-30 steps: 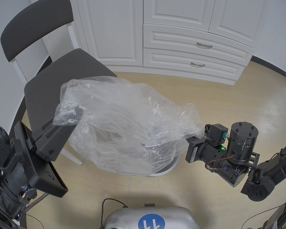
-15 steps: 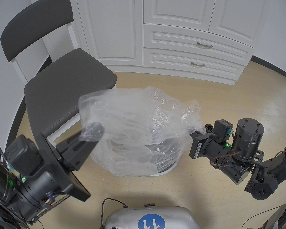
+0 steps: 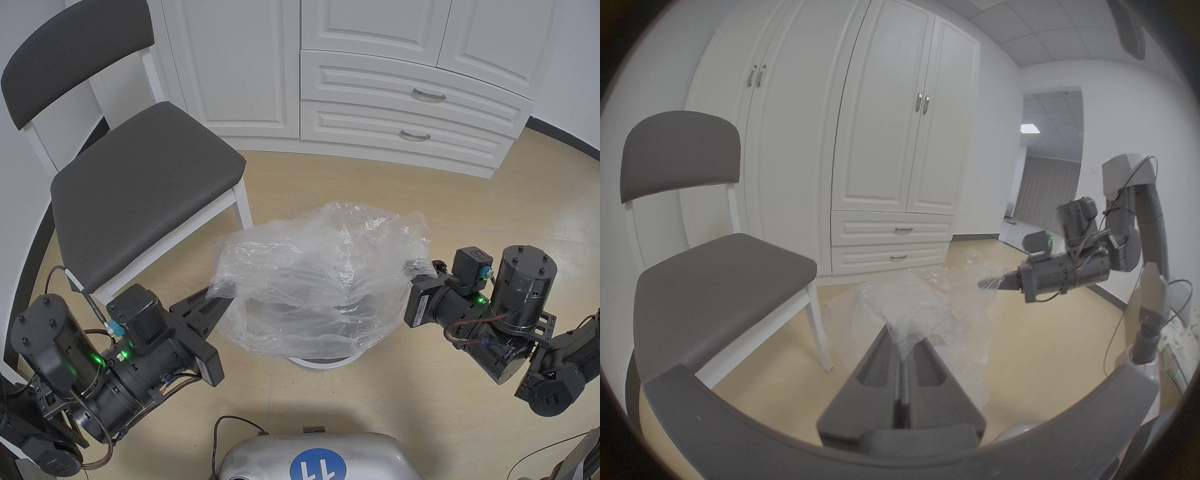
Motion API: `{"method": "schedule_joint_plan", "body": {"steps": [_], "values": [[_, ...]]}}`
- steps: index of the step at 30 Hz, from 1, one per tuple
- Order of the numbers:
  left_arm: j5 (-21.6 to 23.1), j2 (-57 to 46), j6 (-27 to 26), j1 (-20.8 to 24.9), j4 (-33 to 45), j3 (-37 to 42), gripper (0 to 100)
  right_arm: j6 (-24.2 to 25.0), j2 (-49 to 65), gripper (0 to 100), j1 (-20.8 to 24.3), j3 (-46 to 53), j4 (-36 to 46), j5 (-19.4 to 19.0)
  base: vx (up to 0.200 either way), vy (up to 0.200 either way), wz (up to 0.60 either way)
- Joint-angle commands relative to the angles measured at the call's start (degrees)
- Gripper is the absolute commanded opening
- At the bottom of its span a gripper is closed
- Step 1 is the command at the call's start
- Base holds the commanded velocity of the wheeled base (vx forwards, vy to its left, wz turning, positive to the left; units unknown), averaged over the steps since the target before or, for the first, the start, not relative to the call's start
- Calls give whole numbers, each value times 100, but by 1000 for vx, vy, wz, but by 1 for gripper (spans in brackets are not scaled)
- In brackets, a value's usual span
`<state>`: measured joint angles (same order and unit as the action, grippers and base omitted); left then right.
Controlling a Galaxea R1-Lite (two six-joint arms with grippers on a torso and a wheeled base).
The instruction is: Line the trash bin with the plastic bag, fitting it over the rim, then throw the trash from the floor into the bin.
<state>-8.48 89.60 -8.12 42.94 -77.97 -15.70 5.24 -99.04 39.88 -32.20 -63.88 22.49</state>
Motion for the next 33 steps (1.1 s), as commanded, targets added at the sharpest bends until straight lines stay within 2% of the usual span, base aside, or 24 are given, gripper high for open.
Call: {"method": "schedule_joint_plan", "body": {"steps": [1, 12, 17, 26, 33], "values": [[5, 462, -23, -198, -113, 6, 0, -173, -37, 0, -103, 64, -2, 54, 0, 0, 0], [-22, 479, -155, -391, -148, 85, 0, -718, -81, 0, -419, 354, -2, 89, 0, 0, 0], [5, 532, -480, -708, -148, 190, 0, -893, -90, 0, -507, 495, -2, 89, 0, 0, 0], [31, 646, -515, -927, -148, 190, 0, -1131, -257, 0, -533, 671, -28, 89, 0, 0, 0], [198, 734, -673, -1226, -148, 181, 0, -1456, -292, 0, -744, 855, -283, 89, 0, 0, 0]]}}
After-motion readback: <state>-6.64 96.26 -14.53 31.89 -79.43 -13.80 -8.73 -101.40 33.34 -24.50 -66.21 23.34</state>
